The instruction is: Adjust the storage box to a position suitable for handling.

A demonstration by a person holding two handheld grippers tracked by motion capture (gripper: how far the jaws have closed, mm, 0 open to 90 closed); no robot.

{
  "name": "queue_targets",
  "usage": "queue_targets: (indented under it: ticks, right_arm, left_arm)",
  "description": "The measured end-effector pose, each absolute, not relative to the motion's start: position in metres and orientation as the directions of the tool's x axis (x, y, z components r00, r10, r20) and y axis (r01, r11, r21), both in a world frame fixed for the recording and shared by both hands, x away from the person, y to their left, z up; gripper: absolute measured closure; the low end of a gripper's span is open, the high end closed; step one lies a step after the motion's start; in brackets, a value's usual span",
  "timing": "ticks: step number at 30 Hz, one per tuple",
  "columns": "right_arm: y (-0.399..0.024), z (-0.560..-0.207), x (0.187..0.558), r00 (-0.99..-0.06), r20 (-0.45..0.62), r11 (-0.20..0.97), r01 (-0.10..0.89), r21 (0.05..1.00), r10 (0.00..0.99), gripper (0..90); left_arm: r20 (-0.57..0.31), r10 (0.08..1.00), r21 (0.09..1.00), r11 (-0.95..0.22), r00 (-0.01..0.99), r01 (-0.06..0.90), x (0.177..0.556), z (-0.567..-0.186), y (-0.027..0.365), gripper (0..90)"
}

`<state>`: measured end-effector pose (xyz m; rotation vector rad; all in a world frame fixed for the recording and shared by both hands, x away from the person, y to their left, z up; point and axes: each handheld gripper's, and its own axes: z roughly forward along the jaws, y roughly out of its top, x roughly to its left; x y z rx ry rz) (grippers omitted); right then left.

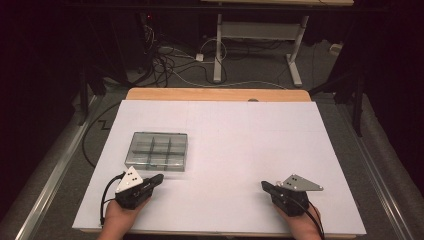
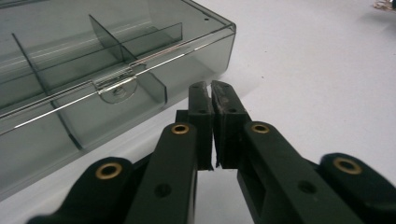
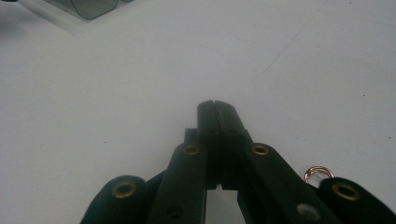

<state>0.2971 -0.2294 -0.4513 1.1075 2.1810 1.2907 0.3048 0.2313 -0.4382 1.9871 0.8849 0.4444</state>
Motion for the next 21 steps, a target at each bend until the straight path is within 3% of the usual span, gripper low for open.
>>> queue_targets:
  ticks: [8, 21]
  right_arm:
    - [-0.231, -0.451, 0.296, -0.627, 0.092, 0.260, 0.446, 0.856, 0.774, 90.0]
    - [-0.235, -0.451, 0.295, -0.626, 0.088, 0.260, 0.443, 0.858, 0.775, 90.0]
  left_arm:
    - [-0.037, 0.733, 0.833, -0.353, 0.679, 0.426, 0.306, -0.434, 0.236, 87.9]
    - [-0.051, 0.775, 0.837, -0.311, 0.630, 0.450, 0.306, -0.425, 0.275, 87.8]
